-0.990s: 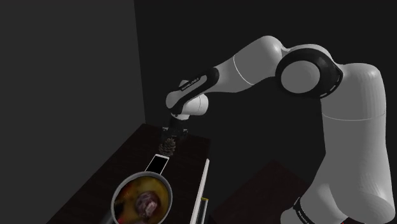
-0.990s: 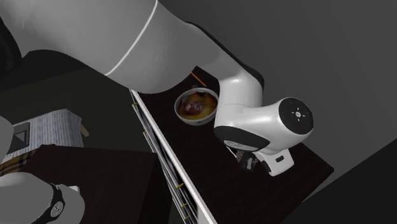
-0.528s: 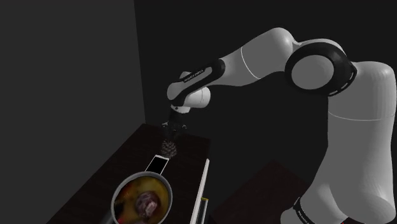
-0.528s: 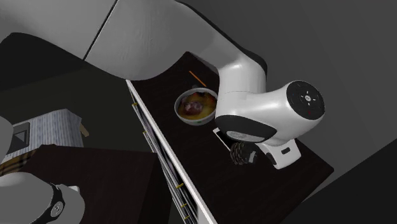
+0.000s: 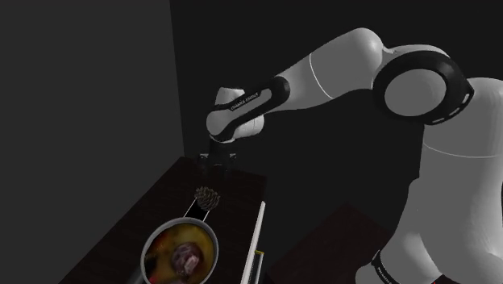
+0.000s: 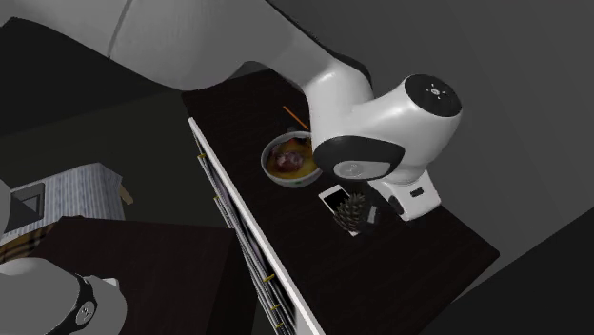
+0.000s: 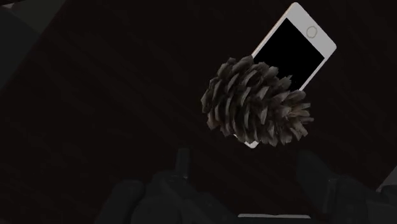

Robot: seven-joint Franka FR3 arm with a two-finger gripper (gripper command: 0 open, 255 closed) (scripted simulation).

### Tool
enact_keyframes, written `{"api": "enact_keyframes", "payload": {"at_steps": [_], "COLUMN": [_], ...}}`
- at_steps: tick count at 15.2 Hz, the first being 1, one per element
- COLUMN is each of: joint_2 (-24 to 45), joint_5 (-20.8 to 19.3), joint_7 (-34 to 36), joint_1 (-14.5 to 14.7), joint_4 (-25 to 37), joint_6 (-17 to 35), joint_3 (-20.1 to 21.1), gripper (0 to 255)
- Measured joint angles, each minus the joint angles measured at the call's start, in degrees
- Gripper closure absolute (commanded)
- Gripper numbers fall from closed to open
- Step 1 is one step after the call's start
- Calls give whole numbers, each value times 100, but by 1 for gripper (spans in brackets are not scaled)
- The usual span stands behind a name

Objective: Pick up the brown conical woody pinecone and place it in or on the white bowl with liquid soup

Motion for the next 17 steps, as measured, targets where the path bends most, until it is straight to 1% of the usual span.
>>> {"api": "enact_keyframes", "payload": {"at_steps": [1, 2, 3, 4, 5, 7, 9, 12, 17], "joint_2": [84, 270, 594, 876, 1010, 1139, 1242, 1319, 1376], "joint_5": [-794, -1588, -2271, -2685, -2898, -3064, -3096, -3099, -3101], "joint_7": [1153, 2331, 3408, 4127, 4497, 4792, 4862, 4875, 4876], "joint_1": [576, 1166, 1711, 2067, 2253, 2386, 2388, 2354, 2339], "joint_4": [103, 309, 689, 985, 1103, 1144, 1146, 1132, 1069], "joint_6": [-35, -224, -588, -901, -1041, -1071, -989, -720, -774], "joint_3": [-299, -601, -867, -1042, -1147, -1239, -1262, -1264, -1275], "gripper": [0, 0, 0, 0, 0, 0, 0, 0, 0]}}
